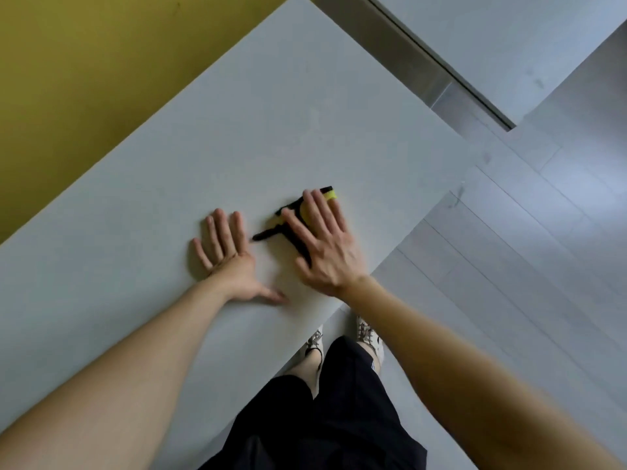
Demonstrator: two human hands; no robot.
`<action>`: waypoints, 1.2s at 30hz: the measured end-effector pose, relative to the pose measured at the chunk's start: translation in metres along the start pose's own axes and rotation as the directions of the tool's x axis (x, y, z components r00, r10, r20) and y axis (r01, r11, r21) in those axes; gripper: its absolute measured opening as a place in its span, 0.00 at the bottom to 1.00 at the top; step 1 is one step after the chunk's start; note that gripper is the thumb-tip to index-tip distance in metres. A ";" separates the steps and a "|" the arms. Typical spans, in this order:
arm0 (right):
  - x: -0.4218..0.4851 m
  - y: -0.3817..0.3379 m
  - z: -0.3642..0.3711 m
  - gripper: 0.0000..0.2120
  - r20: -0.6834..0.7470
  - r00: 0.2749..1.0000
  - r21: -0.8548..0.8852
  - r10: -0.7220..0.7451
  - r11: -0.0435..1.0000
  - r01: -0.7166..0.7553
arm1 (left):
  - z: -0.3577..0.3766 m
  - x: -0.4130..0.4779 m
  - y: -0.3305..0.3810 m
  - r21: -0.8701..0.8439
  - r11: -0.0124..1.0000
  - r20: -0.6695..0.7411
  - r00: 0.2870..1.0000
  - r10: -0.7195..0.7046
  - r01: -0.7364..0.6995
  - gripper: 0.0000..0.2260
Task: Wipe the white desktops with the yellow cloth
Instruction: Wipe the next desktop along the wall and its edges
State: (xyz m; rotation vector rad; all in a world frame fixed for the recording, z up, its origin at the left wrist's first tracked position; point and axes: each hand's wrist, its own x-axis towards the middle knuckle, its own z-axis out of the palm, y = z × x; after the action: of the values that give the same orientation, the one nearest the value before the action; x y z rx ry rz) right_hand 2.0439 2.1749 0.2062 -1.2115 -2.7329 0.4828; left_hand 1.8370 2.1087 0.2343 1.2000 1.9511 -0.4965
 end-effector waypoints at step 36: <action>0.168 0.124 -0.050 0.41 0.058 0.998 -0.128 -0.019 0.991 0.026 | -0.094 0.050 -0.020 -0.186 0.953 -0.065 0.965 -0.254 0.238 0.85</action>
State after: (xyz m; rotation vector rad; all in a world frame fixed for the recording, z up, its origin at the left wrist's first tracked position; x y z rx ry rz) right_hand 2.0287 2.3893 0.2076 -1.2120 -2.8623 0.3479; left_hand 1.7688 2.1901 0.2524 0.8846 2.1849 -0.3910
